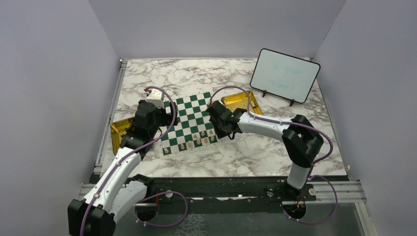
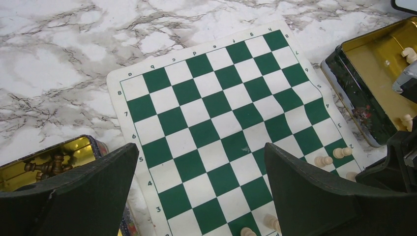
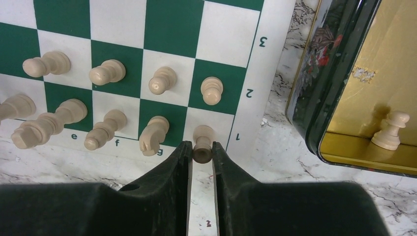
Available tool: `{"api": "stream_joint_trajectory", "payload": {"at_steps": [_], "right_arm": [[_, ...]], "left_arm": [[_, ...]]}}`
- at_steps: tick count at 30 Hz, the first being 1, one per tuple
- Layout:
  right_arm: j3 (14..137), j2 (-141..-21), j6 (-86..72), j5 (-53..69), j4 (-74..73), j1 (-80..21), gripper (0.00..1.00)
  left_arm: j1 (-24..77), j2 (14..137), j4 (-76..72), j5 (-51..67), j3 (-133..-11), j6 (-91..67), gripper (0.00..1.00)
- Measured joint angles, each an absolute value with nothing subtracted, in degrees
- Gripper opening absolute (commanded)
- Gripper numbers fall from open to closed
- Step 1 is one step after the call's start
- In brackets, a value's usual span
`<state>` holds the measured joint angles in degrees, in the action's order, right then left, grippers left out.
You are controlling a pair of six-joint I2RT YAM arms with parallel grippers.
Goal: Set up the chess pieces on the board
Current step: Place the chess piece on the chessboard, then pick up the chess piece from the storage box.
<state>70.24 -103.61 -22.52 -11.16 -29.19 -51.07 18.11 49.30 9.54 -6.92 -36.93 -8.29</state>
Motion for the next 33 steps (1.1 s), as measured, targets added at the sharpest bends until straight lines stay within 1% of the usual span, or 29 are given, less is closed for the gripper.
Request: {"api": "stream_joint_trajectory", "payload": {"at_steps": [7,15,26,28,33], "right_arm": [[70.2,-103.6,-23.0,-11.2,-29.5,-51.1,0.31],[71.2,-103.5,-23.4,-11.3,-30.0,-51.1,0.39],[71.2,-98.3,-22.9,-14.8,-30.1,-51.3,0.39],[71.3,-97.2,-22.2,-16.3,-30.1,-51.3,0.36],[71.1,-93.9,-20.1,-20.6,-29.4,-50.2,0.34]], "left_arm": [[18.1,49.3,9.5,-6.9,-36.9,-8.3,0.99],[18.1,49.3,9.5,-6.9,-36.9,-8.3,0.99],[18.1,49.3,9.7,-6.3,-36.9,-11.0,0.99],[18.1,49.3,10.0,-4.8,-37.0,-11.5,0.99],[18.1,49.3,10.5,1.0,-37.2,-12.6,0.99]]}}
